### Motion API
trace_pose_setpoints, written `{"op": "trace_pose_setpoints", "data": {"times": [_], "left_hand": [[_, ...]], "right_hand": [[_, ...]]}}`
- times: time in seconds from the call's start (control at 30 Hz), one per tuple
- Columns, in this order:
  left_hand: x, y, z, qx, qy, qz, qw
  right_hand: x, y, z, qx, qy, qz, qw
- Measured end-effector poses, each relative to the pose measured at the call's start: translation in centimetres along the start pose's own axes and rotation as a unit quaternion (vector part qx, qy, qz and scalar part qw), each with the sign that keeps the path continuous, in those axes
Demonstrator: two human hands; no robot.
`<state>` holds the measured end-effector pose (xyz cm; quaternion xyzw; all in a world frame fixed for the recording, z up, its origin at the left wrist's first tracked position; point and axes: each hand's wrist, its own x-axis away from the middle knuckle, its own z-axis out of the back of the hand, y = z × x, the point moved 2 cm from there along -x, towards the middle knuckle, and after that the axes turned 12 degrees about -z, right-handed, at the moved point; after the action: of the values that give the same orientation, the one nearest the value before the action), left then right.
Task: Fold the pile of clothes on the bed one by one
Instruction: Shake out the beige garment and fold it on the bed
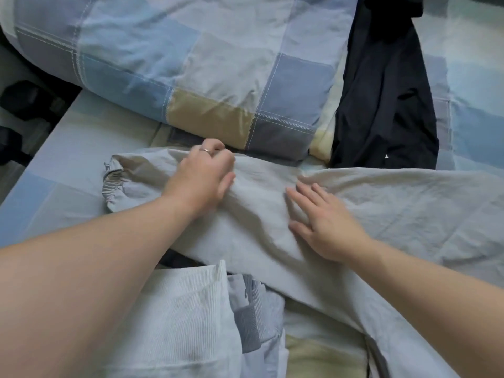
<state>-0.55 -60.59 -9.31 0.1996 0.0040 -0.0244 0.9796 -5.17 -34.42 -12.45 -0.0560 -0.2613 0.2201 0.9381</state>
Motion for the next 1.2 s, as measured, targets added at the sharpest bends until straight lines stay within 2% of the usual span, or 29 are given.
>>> {"op": "trace_pose_setpoints", "data": {"times": [0.07,0.13,0.17,0.3,0.37,0.47,0.7,0.87,1.03,1.13,1.17,1.2], "left_hand": [[-0.3,0.0,-1.9,-0.007,-0.139,-0.093,0.986],[-0.4,-1.7,-3.7,-0.052,-0.243,-0.096,0.964],[-0.3,-2.7,-4.4,-0.078,-0.260,-0.092,0.958],[0.5,-4.9,-6.5,-0.134,-0.190,-0.111,0.966],[0.4,-5.2,-7.1,-0.141,-0.156,-0.124,0.970],[0.4,-5.4,-7.3,-0.141,-0.131,-0.137,0.972],[-0.1,-5.4,-7.0,-0.132,-0.144,-0.124,0.973],[-0.4,-3.9,-5.4,-0.132,-0.185,-0.090,0.970],[-1.9,1.7,-2.5,-0.173,-0.265,-0.018,0.949],[-2.1,7.3,-1.3,-0.157,-0.271,0.010,0.950],[-2.1,9.4,-1.3,-0.155,-0.264,0.009,0.952],[-2.2,11.4,-1.5,-0.155,-0.250,0.007,0.956]], "right_hand": [[-0.4,0.8,-1.4,0.035,-0.011,0.001,0.999],[-0.9,1.0,-2.6,0.070,0.019,-0.005,0.997],[-1.0,1.0,-3.2,0.081,0.044,-0.008,0.996],[-1.4,1.1,-5.1,0.075,0.165,-0.001,0.983],[-1.9,1.3,-5.7,0.078,0.199,0.020,0.977],[-2.0,1.5,-5.8,0.079,0.224,0.032,0.971],[-2.3,1.4,-5.8,0.083,0.229,0.036,0.969],[-2.5,1.5,-5.8,0.091,0.203,0.028,0.974],[-2.2,0.8,-4.5,0.057,0.113,0.003,0.992],[-1.6,0.6,-1.5,-0.076,0.006,0.019,0.997],[-0.6,0.9,-0.3,-0.146,-0.001,0.022,0.989],[0.7,1.9,0.9,-0.206,0.025,0.024,0.978]]}}
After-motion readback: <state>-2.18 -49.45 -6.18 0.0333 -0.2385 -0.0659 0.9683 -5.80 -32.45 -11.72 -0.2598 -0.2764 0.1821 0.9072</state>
